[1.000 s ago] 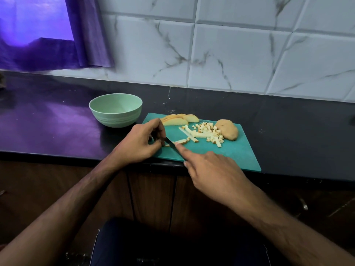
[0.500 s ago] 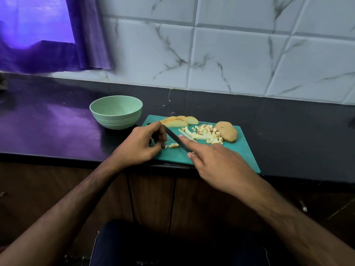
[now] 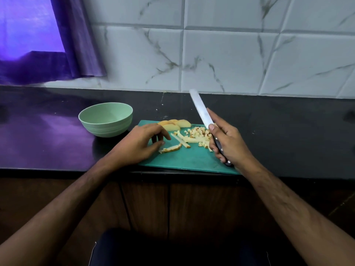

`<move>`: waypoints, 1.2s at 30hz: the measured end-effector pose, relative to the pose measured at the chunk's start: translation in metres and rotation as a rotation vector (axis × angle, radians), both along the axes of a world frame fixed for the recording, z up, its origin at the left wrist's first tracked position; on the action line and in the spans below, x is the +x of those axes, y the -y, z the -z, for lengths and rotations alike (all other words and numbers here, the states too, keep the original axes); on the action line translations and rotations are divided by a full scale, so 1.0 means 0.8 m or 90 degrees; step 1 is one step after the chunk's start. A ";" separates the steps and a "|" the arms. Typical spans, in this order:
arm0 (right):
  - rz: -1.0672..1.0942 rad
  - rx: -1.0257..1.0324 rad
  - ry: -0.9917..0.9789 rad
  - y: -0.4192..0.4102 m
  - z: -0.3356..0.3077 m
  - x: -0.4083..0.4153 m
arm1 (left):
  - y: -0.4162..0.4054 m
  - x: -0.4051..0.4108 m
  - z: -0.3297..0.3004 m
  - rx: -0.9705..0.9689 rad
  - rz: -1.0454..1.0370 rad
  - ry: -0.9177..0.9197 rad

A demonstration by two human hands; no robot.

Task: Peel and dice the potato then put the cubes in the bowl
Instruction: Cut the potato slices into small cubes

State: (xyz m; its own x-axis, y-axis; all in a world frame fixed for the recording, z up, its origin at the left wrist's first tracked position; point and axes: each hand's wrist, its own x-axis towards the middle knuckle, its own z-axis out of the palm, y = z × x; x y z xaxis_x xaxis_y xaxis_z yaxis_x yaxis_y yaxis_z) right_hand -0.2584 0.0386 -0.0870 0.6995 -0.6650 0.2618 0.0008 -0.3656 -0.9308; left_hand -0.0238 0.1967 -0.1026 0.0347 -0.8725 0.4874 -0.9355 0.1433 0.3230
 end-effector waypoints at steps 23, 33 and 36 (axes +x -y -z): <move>-0.030 0.026 0.008 0.007 0.008 0.000 | 0.079 -0.041 -0.031 0.110 0.123 0.328; -0.029 0.035 0.009 0.005 0.007 -0.001 | 0.090 -0.043 -0.059 0.207 0.122 0.368; -0.027 0.039 0.006 0.004 0.006 -0.001 | 0.093 -0.045 -0.066 0.234 0.126 0.363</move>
